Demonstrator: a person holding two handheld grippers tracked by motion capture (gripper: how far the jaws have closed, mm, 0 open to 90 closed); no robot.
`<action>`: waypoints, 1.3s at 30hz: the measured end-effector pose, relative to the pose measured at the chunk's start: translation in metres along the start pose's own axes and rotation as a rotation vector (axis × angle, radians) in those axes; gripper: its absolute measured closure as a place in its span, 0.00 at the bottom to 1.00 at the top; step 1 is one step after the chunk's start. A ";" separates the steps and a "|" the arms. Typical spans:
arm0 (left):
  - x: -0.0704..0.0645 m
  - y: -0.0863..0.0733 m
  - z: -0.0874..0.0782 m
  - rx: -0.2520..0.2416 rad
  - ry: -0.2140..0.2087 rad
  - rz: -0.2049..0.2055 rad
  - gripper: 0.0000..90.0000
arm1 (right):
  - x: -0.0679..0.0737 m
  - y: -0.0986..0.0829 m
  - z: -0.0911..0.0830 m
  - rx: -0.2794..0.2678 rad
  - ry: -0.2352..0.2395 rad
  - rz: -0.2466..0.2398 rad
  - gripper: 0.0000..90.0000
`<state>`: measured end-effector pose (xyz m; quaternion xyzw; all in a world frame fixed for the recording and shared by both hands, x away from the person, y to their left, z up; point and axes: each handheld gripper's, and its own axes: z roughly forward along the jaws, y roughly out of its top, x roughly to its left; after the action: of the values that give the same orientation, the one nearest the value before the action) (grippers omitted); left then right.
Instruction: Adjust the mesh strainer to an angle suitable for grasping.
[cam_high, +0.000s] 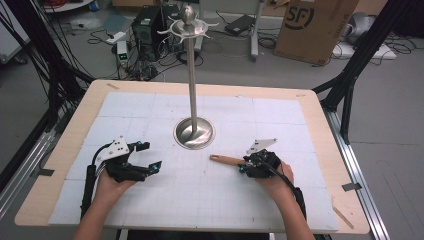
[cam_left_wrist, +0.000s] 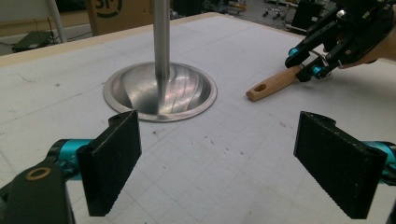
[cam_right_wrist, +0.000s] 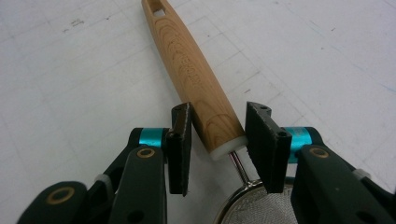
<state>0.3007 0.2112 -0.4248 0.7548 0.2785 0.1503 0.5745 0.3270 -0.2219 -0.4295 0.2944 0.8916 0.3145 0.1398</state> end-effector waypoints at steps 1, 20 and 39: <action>0.000 0.000 0.000 0.001 -0.002 0.001 0.17 | 0.000 0.000 0.000 0.000 0.000 0.000 0.67; 0.000 0.000 0.000 -0.002 -0.001 0.003 0.17 | -0.002 0.003 -0.003 0.072 0.059 0.049 0.75; 0.000 0.001 -0.002 -0.001 0.009 0.007 0.17 | 0.002 0.019 0.002 0.191 0.049 -0.008 0.75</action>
<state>0.3002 0.2126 -0.4238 0.7547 0.2783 0.1560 0.5733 0.3345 -0.2078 -0.4194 0.2951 0.9218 0.2345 0.0904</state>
